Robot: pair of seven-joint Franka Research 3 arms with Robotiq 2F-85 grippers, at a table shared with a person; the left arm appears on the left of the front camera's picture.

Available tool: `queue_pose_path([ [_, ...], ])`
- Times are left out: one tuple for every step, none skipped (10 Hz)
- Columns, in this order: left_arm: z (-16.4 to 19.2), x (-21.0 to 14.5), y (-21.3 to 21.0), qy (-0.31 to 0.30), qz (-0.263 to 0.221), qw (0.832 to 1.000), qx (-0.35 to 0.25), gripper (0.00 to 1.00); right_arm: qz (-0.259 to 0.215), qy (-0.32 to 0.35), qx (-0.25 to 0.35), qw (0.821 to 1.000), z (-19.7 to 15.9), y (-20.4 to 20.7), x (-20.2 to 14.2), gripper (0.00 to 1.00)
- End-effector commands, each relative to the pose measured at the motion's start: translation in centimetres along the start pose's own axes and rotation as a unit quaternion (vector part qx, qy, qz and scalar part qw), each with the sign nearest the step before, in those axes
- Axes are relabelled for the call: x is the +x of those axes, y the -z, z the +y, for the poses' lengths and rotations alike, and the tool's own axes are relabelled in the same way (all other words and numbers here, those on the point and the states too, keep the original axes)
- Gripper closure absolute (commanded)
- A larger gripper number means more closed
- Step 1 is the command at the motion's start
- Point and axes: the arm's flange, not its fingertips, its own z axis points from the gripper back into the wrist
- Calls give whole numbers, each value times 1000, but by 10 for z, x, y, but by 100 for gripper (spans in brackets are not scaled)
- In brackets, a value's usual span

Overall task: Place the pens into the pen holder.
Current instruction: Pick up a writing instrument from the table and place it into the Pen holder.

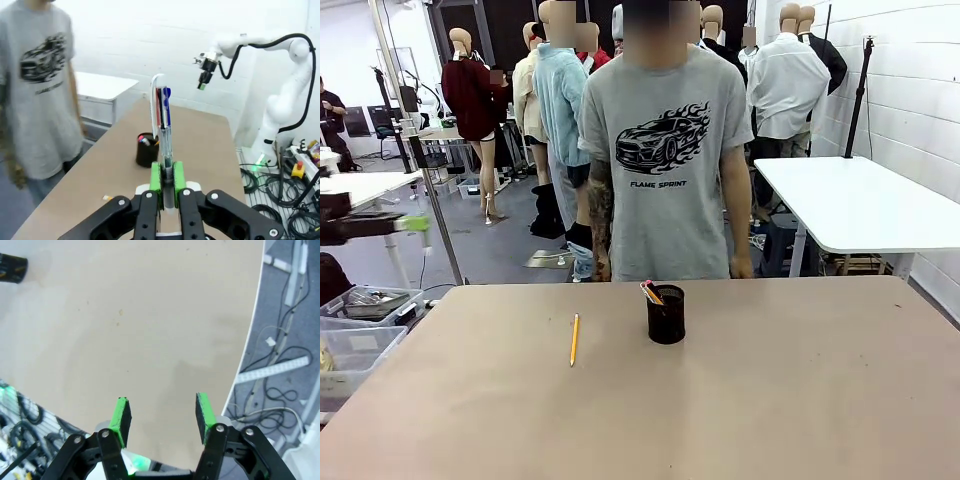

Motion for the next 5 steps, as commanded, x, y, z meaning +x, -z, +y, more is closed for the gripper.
queue_pose_path([
  [32,22,95,-10,-34,995,-91,100,-8,-5,6,1000,1,4,-2,34],
  [41,24,145,-14,-20,992,-124,100,-8,-5,6,1000,1,4,-2,34],
  [51,22,195,-31,-15,987,-155,100,-8,-5,6,1000,1,4,-2,34],
  [60,18,237,-33,-14,986,-160,100,-8,-5,6,1000,1,4,-2,34],
  [67,8,276,-43,-7,985,-168,100,-8,-5,6,1000,1,4,-2,34],
])
